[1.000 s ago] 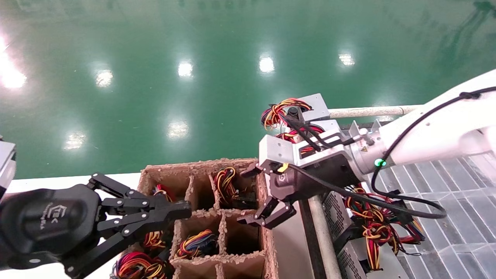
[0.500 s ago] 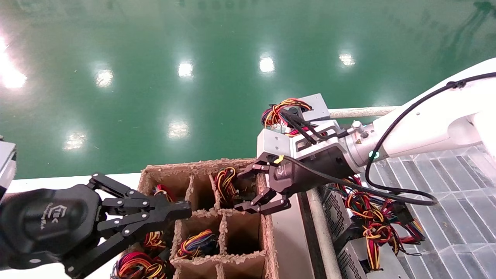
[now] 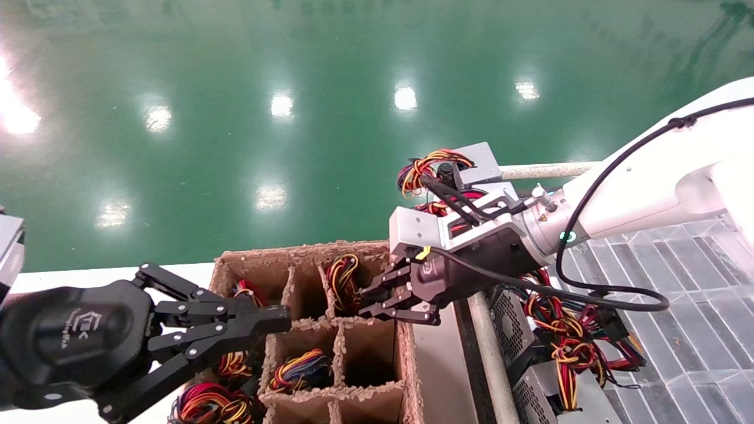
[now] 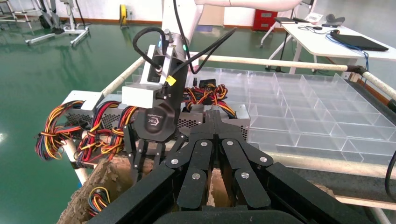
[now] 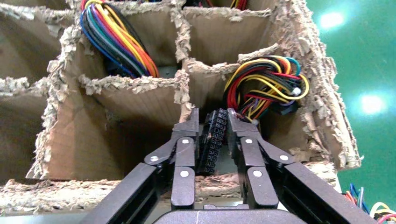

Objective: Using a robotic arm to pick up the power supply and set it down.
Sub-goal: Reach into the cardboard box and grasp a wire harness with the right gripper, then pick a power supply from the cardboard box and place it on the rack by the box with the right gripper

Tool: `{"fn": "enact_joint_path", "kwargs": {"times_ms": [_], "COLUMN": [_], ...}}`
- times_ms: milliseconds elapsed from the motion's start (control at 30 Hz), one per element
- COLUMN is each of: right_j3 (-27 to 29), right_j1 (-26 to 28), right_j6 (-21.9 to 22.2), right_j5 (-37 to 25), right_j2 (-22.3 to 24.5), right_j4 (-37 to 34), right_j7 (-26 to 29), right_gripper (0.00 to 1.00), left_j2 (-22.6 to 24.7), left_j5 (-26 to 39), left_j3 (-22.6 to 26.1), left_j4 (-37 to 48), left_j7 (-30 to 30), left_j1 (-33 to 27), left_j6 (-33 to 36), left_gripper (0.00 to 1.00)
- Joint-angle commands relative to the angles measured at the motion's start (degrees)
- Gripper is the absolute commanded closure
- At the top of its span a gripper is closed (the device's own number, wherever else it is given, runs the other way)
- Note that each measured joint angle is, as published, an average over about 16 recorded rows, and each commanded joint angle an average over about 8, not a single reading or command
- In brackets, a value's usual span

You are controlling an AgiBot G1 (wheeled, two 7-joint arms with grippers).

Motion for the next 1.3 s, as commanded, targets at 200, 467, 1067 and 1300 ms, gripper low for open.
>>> {"fn": "enact_joint_path", "kwargs": {"times_ms": [200,467,1067,1300], "right_j3": [-1.26,-2.9,-9.12,-12.98], "right_j1": [1.04,2.13,5.79,8.37], "right_j6": [-0.36,-0.82,-1.36,-1.13], "right_j5": [-0.3,0.16,5.78,7.81], "right_j2": [-0.54,-1.27,-0.36,1.22], "right_j4": [-0.92,-0.56,7.92,13.43], "right_j7": [-0.77,-1.53,-1.65,-1.46], "right_gripper": [1.0,1.0,1.0,1.0], "left_j2": [0.0,0.0,0.0,0.0], "left_j5": [0.0,0.0,0.0,0.0], "left_j3": [0.0,0.0,0.0,0.01], "left_j4": [0.0,0.0,0.0,0.0], "left_j7": [0.0,0.0,0.0,0.0], "left_j1": [0.0,0.0,0.0,0.0], "left_j6": [0.0,0.0,0.0,0.0], "left_gripper": [1.0,1.0,1.0,1.0]}}
